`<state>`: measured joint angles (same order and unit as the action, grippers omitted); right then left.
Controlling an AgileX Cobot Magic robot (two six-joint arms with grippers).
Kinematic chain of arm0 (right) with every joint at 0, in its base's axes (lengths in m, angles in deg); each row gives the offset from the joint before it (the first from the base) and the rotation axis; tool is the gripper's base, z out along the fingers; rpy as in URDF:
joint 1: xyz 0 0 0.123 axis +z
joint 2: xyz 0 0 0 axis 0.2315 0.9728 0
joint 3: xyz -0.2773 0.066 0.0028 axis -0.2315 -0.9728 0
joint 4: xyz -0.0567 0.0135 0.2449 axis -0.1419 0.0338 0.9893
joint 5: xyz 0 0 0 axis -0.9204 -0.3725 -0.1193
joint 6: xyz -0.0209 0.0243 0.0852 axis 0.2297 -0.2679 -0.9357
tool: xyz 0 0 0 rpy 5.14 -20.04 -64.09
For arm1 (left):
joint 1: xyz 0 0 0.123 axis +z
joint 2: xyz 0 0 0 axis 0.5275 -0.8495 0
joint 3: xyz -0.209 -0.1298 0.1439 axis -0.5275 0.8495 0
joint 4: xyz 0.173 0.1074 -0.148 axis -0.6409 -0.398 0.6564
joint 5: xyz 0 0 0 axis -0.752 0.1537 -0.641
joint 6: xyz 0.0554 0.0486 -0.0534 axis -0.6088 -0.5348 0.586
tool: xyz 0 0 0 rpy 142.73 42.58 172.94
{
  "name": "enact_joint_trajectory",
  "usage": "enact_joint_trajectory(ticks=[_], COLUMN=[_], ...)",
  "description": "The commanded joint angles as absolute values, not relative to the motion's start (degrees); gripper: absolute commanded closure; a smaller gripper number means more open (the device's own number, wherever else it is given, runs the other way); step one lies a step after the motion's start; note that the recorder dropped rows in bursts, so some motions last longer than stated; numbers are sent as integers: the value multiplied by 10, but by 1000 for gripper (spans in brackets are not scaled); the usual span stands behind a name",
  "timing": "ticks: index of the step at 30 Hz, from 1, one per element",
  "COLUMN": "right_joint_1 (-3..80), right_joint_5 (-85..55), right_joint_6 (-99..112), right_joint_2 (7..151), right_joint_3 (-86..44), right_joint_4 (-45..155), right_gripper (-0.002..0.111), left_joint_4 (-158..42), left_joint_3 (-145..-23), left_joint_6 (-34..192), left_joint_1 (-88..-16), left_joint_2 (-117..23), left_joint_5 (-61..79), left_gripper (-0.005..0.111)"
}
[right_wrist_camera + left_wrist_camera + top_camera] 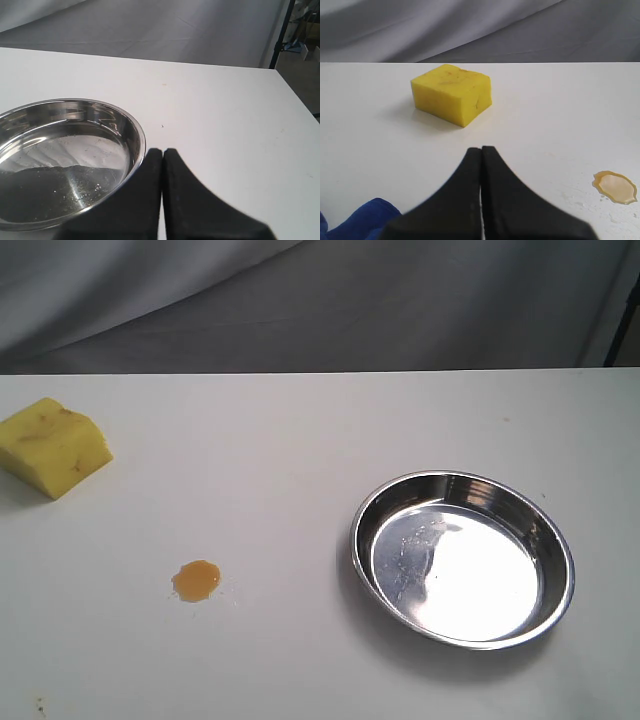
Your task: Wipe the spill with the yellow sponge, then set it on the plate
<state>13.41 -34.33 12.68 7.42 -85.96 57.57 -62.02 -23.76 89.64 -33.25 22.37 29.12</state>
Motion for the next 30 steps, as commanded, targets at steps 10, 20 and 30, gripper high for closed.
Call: enact_joint_trajectory(ticks=[10,20,30], right_joint_1=[135,135,135], right_joint_5=[-343,-343,-343], right_joint_6=[128,128,128], right_joint_2=[72,72,72], right_joint_3=[-862,-862,-862], right_joint_4=[578,578,578], right_gripper=[108,108,108], left_joint_4=[-619,-653,-831], left_joint_3=[-235,-235,-235], left_joint_6=[898,883,881], left_joint_1=[-331,-331,-331], left_joint_2=[225,225,225], left_joint_5=[290,283,261], left_gripper=[107,107,107])
